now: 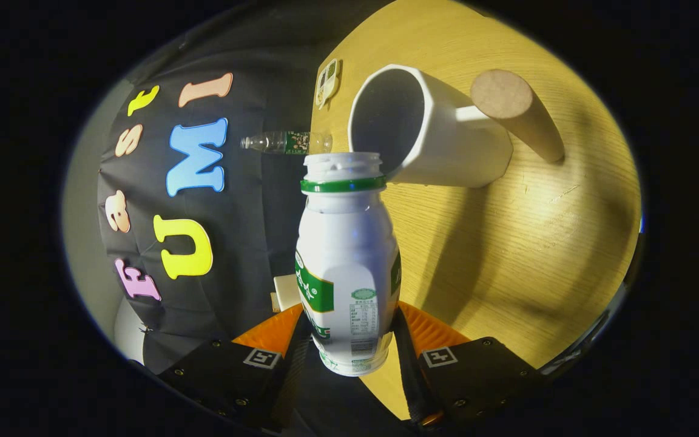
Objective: Take the bottle from table, then pour the juice into the cup, finally place the bottle on the coaster
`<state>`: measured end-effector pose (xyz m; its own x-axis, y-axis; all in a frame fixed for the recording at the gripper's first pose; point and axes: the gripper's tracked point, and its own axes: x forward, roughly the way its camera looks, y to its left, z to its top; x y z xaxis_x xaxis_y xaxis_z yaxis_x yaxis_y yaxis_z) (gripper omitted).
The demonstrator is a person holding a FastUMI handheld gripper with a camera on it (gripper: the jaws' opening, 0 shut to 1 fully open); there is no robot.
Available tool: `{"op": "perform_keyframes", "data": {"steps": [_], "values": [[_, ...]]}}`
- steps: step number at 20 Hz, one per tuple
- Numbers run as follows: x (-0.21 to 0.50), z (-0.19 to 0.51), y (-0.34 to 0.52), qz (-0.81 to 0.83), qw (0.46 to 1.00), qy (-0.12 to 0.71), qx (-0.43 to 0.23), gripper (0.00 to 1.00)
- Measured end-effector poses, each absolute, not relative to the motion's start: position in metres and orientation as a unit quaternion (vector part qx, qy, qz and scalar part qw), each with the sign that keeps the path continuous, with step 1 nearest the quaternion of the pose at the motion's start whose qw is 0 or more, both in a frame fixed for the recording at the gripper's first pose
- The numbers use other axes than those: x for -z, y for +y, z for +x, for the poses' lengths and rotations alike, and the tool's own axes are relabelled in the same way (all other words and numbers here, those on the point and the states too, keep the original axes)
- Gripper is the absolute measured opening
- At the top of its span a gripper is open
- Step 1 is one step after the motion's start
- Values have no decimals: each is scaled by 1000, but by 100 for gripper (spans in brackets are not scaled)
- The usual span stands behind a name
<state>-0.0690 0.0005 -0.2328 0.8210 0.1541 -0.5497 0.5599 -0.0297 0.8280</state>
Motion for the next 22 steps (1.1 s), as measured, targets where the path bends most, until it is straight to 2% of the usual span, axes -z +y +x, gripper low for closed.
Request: {"op": "perform_keyframes", "data": {"steps": [22], "values": [[219,-67,2,748,590,262,154,70]]}}
